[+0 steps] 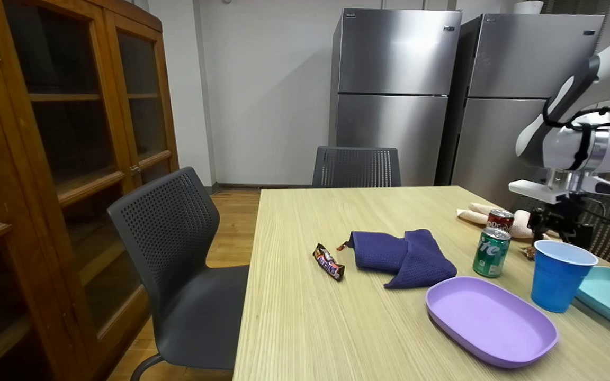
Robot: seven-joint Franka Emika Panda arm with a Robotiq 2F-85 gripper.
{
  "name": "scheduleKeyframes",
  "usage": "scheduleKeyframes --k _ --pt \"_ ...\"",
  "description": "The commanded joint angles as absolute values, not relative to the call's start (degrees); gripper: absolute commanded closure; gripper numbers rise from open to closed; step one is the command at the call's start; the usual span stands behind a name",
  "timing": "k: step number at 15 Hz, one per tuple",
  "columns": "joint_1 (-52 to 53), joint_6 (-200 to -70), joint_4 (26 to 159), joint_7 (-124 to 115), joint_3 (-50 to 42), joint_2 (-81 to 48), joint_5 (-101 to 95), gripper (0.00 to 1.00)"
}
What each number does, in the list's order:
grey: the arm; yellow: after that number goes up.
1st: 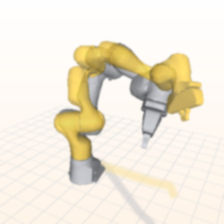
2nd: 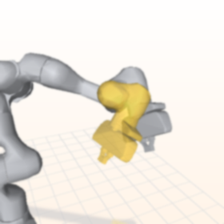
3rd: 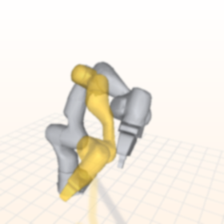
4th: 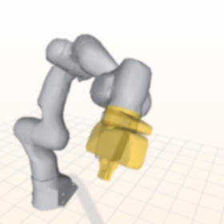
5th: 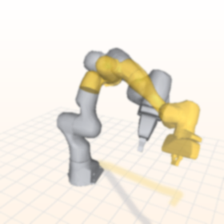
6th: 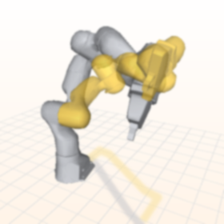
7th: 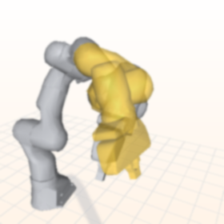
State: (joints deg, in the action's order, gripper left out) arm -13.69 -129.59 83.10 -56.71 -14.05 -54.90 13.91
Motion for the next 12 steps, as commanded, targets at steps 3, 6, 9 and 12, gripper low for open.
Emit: scheduleKeyframes --k 3,6,9,12 --pt "-14.10 -126.72 79.88 -58.52 -14.18 -55.96 14.07 0.58" --pt "-14.21 -126.62 79.63 -58.75 -14.20 -56.00 14.06 0.80" --pt "-14.32 -126.57 79.53 -58.79 -14.25 -56.03 13.97 0.85" --pt "-14.38 -125.65 80.31 -57.81 -14.33 -54.71 13.54 0.85"
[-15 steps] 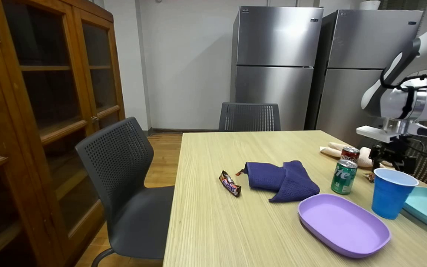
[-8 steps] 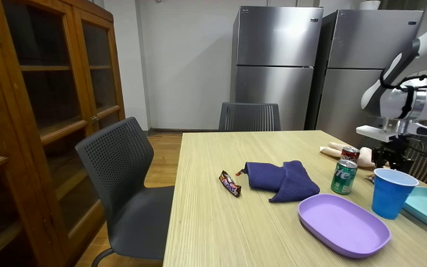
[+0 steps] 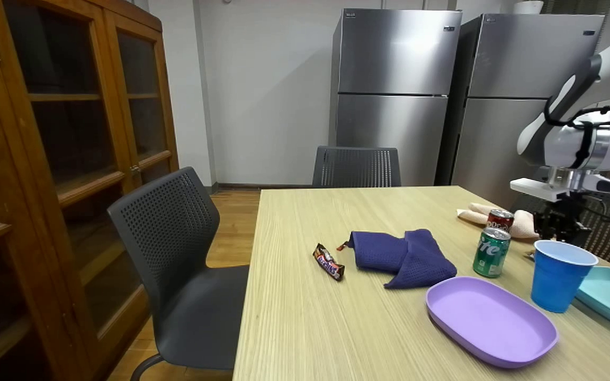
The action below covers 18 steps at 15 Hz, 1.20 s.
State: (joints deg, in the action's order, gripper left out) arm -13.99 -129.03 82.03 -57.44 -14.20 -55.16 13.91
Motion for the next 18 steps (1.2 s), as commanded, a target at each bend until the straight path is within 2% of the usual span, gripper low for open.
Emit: scheduleKeyframes --k 1,12,18 --pt "-14.42 -125.05 80.77 -57.26 -14.38 -53.90 13.33 0.85" --pt "-15.11 -114.73 84.12 -42.38 -14.92 -43.65 9.27 0.85" --pt "-13.39 -115.35 89.42 -35.32 -15.61 -37.12 6.59 0.85"
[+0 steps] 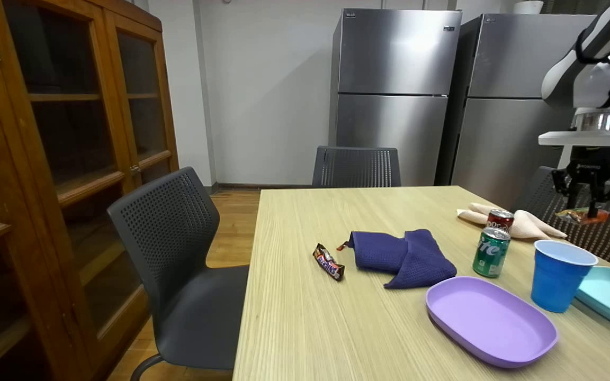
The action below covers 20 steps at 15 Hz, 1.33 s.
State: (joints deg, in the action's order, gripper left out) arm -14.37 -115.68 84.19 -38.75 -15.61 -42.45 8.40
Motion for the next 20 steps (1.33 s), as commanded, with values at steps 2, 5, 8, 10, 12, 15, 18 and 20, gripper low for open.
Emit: scheduleKeyframes --k 2,5,8,10,12,15,18,20 --pt "-12.22 -115.82 91.77 -34.31 -15.92 -34.92 5.07 0.85" --pt "-10.66 -116.64 96.19 -32.92 -15.76 -31.06 3.40 0.85" --pt "-8.99 -116.47 100.48 -32.34 -15.57 -27.02 1.63 0.85" --pt "-7.70 -116.52 103.28 -32.60 -15.44 -24.60 0.36 0.85" --pt "-6.47 -116.39 105.83 -33.59 -15.24 -22.41 -0.44 0.85" --pt "-4.91 -117.10 109.72 -34.48 -14.88 -19.35 -1.26 0.85" --pt "-4.18 -116.84 112.82 -33.27 -14.30 -17.23 -1.93 0.85" --pt "-4.11 -117.44 115.13 -32.73 -13.85 -15.59 -2.24 0.85"
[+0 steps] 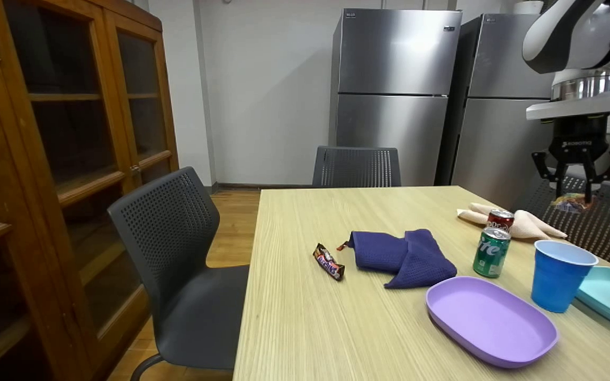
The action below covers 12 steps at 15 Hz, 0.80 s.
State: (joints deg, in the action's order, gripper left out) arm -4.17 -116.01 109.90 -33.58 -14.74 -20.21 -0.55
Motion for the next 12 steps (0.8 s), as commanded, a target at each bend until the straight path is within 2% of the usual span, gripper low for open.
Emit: scheduleKeyframes --k 1,12 --pt "-4.05 -117.45 116.11 -32.68 -13.69 -14.99 -2.53 0.85" --pt "-2.96 -123.09 133.60 -37.41 -10.39 -4.04 -1.50 0.85"
